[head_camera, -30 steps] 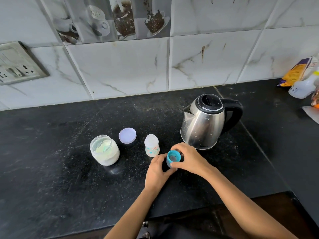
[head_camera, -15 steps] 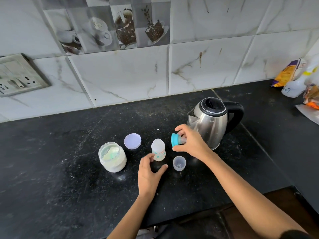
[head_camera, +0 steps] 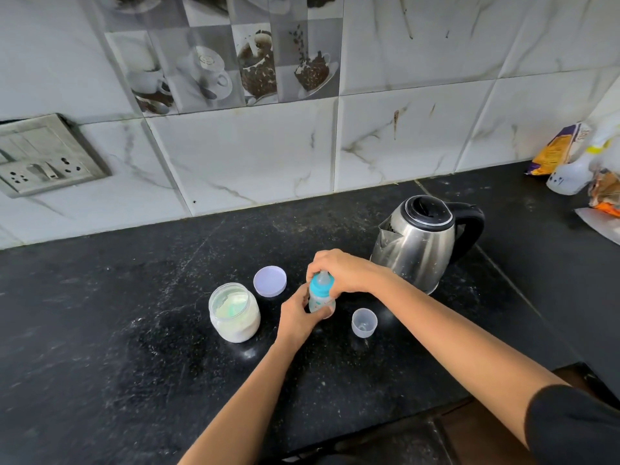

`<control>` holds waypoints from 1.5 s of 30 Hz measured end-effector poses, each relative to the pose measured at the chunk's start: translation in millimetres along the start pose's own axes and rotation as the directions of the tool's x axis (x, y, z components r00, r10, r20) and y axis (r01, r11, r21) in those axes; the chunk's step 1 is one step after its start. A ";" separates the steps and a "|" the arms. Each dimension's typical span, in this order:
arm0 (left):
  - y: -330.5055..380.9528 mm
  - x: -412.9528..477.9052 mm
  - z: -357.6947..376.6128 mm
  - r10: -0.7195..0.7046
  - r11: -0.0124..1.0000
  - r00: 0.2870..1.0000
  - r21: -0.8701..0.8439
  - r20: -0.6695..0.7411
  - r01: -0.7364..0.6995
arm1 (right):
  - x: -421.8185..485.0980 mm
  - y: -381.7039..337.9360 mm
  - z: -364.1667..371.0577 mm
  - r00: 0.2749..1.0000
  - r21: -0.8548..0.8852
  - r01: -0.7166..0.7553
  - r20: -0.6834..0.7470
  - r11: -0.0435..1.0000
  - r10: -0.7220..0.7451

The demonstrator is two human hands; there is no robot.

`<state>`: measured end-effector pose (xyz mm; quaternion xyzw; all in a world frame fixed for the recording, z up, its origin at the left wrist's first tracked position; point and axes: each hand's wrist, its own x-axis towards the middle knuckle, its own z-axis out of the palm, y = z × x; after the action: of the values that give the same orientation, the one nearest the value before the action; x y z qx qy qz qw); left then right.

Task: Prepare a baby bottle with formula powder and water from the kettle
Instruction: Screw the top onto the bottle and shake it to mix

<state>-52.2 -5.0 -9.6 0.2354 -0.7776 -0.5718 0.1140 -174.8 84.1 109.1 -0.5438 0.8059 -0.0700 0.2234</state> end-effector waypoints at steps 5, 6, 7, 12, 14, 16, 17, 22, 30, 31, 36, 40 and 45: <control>-6.7 5.7 -2.0 -0.011 0.998 1.000 0.055 0.016 0.010 | 4.9 -1.9 -3.8 0.999 0.002 0.013 0.031 1.000 -0.013; -7.5 6.3 -2.2 -0.009 0.998 1.000 0.064 0.018 0.008 | 5.9 -2.0 -4.5 1.000 0.012 0.000 0.027 1.000 0.000; -7.9 6.6 -2.3 -0.006 0.998 1.000 0.069 0.020 0.005 | 7.1 -2.1 -4.8 1.000 0.021 -0.016 0.019 1.000 0.016; -8.2 3.6 -0.7 0.005 0.999 1.000 0.052 0.002 -0.005 | 13.1 -2.1 9.8 0.980 0.037 -0.162 -0.113 0.986 0.165; -10.7 3.2 0.8 0.018 0.999 1.000 0.046 -0.009 -0.017 | 13.2 -2.5 25.9 0.932 0.037 -0.280 -0.230 0.959 0.281; -11.7 3.7 0.7 0.020 0.999 1.000 0.048 -0.012 -0.019 | 9.3 -1.6 37.9 0.882 0.022 -0.382 -0.289 0.924 0.371; -11.8 4.1 0.0 0.022 0.999 1.000 0.047 -0.003 -0.021 | 6.2 -0.9 41.3 0.872 -0.030 -0.417 -0.293 0.908 0.391; -12.0 5.1 -1.9 0.020 1.000 1.000 0.009 0.022 -0.020 | -9.3 22.7 45.9 0.883 0.142 -0.368 -0.258 0.919 0.393; -15.5 5.9 -1.1 0.028 0.999 1.000 0.027 0.011 -0.028 | -6.8 24.8 63.8 0.921 0.603 0.005 -0.313 0.798 0.230; -15.5 5.9 -1.3 0.031 0.999 0.999 0.025 0.013 -0.031 | -4.3 21.4 66.4 0.892 0.588 -0.025 -0.353 0.809 0.284; -14.6 6.7 -3.1 0.013 0.999 1.000 0.029 0.029 -0.014 | -9.5 28.2 47.0 0.933 0.382 -0.179 -0.225 0.907 0.279; -13.8 6.5 -4.2 -0.010 0.998 0.999 0.058 0.033 0.008 | -17.1 36.4 29.3 0.994 0.603 -0.025 -0.071 0.797 0.084; -13.9 6.4 -4.0 0.002 0.999 1.000 0.039 0.031 -0.003 | -7.4 25.0 55.8 0.947 0.704 0.019 -0.241 0.710 0.214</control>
<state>-52.7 -14.8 -22.0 0.2276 -0.7905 -0.5601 0.0979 -169.3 108.0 52.5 -0.3577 0.7718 -0.4397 0.2882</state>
